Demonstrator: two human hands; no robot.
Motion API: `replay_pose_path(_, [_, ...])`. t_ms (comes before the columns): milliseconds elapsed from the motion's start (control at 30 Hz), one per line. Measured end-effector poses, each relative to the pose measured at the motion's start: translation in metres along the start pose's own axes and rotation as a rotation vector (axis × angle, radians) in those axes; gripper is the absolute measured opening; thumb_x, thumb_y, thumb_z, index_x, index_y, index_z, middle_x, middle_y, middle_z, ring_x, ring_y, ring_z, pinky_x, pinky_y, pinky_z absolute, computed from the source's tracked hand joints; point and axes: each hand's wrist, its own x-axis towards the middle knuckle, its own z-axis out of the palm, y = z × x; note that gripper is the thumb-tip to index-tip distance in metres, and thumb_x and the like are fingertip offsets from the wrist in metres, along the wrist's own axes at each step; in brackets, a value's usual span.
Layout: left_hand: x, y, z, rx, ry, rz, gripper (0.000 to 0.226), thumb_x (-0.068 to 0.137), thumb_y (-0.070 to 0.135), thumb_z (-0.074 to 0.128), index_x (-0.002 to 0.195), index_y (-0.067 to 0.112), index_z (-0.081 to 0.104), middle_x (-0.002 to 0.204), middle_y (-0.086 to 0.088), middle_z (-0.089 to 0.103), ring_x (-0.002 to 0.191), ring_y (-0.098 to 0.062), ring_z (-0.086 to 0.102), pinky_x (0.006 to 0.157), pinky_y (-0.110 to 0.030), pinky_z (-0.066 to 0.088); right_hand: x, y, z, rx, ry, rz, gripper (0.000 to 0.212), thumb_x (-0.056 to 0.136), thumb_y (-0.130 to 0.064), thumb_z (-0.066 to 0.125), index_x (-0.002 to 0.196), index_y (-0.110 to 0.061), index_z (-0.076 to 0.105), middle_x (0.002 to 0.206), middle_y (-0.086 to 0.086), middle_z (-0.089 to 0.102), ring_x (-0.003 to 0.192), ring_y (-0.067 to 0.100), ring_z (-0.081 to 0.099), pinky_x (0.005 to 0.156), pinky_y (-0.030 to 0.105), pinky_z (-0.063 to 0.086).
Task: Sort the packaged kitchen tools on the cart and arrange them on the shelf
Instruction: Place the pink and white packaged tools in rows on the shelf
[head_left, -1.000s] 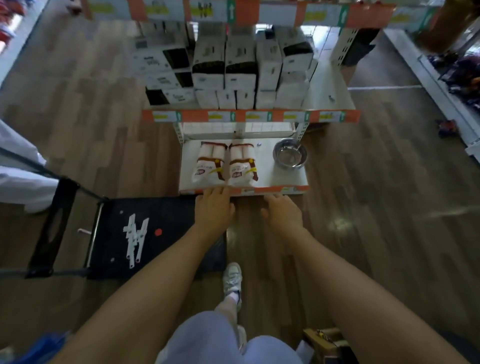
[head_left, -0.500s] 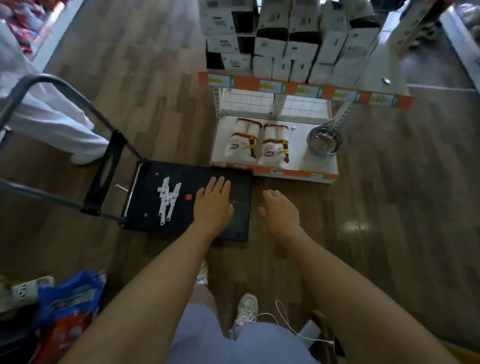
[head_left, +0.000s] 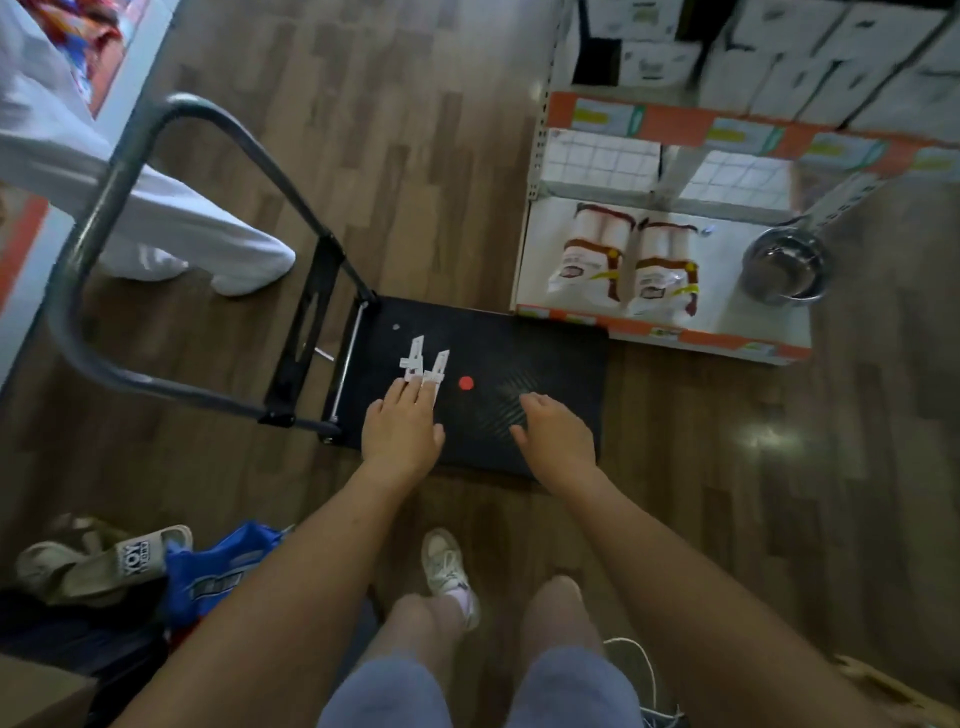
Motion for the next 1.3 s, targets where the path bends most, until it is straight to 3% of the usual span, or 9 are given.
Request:
replay_pose_path(200, [0.066,-0.042,0.076,-0.118,0.003,-0.117,0.059,0.094,0.031,0.046,0.146,0.016,0.022,0.154,-0.002,0.024,0.143,-0.020,0.019,0.113,-0.040,0.023,0.078,-0.011,0.075,-0.003,-0.040,0.000,0.045,0.095,-0.025,0.049,0.137,-0.011,0.041,0.142,0.005,0.045,0.131,0.020,0.040,0.102,0.033,0.038])
replay_pose_path(433, [0.164,-0.084,0.227,-0.147,0.015,-0.158,0.057,0.093,0.031,0.047,0.144,0.016,0.026,0.150,-0.001,0.032,0.139,-0.018,0.027,0.108,-0.038,0.031,0.189,0.015,0.224,0.022,-0.092,0.024,0.032,0.092,-0.030,0.054,0.117,-0.011,0.055,0.115,0.006,0.061,0.102,0.020,0.059,0.081,0.032,0.049])
replay_pose_path(567, [0.222,-0.112,0.300,-0.144,0.080,-0.197,0.055,0.094,0.032,0.045,0.143,0.015,0.027,0.150,-0.002,0.031,0.139,-0.019,0.026,0.109,-0.040,0.032,0.255,0.025,0.300,0.005,-0.093,-0.022,0.033,0.092,-0.030,0.053,0.118,-0.010,0.055,0.113,0.008,0.061,0.101,0.021,0.059,0.076,0.029,0.045])
replay_pose_path(733, [0.280,-0.129,0.355,-0.196,0.181,-0.219,0.059,0.095,0.036,0.042,0.145,0.010,0.022,0.152,-0.005,0.028,0.141,-0.021,0.021,0.108,-0.039,0.030,0.314,0.031,0.362,0.006,-0.019,-0.012,0.033,0.092,-0.035,0.051,0.103,-0.004,0.053,0.108,0.013,0.060,0.101,0.029,0.056,0.070,0.034,0.038])
replay_pose_path(867, [0.311,-0.130,0.383,-0.198,0.225,-0.212,0.065,0.095,0.042,0.040,0.146,0.010,0.016,0.154,-0.006,0.023,0.143,-0.021,0.018,0.107,-0.038,0.031,0.341,0.037,0.389,0.015,0.060,-0.009,0.042,0.091,-0.041,0.050,0.111,-0.004,0.050,0.113,0.012,0.058,0.110,0.027,0.050,0.076,0.036,0.044])
replay_pose_path(1067, [0.332,-0.122,0.398,-0.388,0.262,-0.303,0.061,0.093,0.037,0.047,0.143,0.013,0.022,0.151,-0.002,0.028,0.133,-0.022,0.035,0.097,-0.042,0.044,0.353,0.036,0.413,-0.072,0.206,-0.066,0.052,0.095,-0.041,0.037,0.126,-0.001,0.042,0.130,0.015,0.046,0.121,0.029,0.039,0.092,0.034,0.041])
replay_pose_path(1200, [0.335,-0.120,0.397,-0.424,0.282,-0.353,0.059,0.092,0.030,0.050,0.142,0.012,0.024,0.149,-0.003,0.031,0.131,-0.023,0.038,0.096,-0.043,0.045,0.356,0.035,0.421,-0.129,0.169,-0.059,0.060,0.094,-0.039,0.041,0.136,0.003,0.032,0.143,0.018,0.034,0.132,0.033,0.029,0.108,0.039,0.032])
replay_pose_path(1300, [0.335,-0.125,0.397,-0.389,0.290,-0.326,0.058,0.093,0.027,0.050,0.143,0.014,0.023,0.149,-0.003,0.031,0.131,-0.023,0.037,0.094,-0.039,0.043,0.356,0.035,0.419,-0.117,0.183,-0.068,0.068,0.090,-0.048,0.043,0.134,0.002,0.034,0.138,0.016,0.037,0.128,0.032,0.032,0.106,0.038,0.032])
